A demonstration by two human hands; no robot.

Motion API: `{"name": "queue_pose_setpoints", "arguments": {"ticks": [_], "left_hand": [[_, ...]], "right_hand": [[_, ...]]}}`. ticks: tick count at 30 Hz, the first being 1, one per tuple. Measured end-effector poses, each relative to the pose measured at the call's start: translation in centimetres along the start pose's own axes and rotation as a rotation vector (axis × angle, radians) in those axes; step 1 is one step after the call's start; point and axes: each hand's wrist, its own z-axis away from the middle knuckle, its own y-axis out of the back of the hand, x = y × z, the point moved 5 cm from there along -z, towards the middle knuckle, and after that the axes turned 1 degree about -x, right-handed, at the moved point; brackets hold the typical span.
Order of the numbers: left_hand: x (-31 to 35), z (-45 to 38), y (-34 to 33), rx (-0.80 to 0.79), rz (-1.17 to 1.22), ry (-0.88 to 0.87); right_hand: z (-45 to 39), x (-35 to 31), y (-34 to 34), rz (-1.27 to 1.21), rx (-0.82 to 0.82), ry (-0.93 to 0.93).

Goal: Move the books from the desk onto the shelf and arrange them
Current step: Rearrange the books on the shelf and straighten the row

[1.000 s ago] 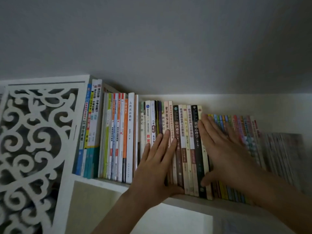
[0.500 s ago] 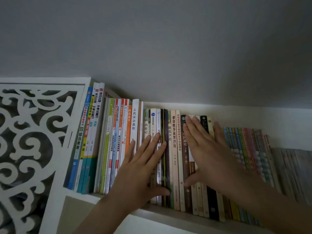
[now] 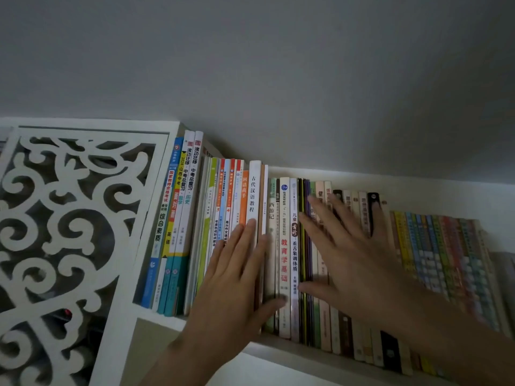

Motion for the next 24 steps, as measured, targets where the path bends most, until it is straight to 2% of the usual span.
{"name": "queue_pose_setpoints", "arguments": {"ticks": [4, 10, 17, 24], "left_hand": [[-1.5, 0.7, 0.0, -0.025, 0.004, -0.034], [-2.2, 0.5, 0.1, -0.069, -0.147, -0.058], [-2.6, 0.6, -0.5, -0.058, -0.061, -0.081], [-3.4, 1.4, -0.5, -0.073, -0.043, -0.156]], "right_hand": [[-0.8, -1.1, -0.7, 0.033, 0.026, 0.007], [-1.4, -1.3, -1.5, 0.046, 0.028, -0.001], [-1.5, -1.5, -1.6, 0.048, -0.011, -0.030], [-1.9, -1.3, -0.2, 0.037, 0.026, -0.001]]}}
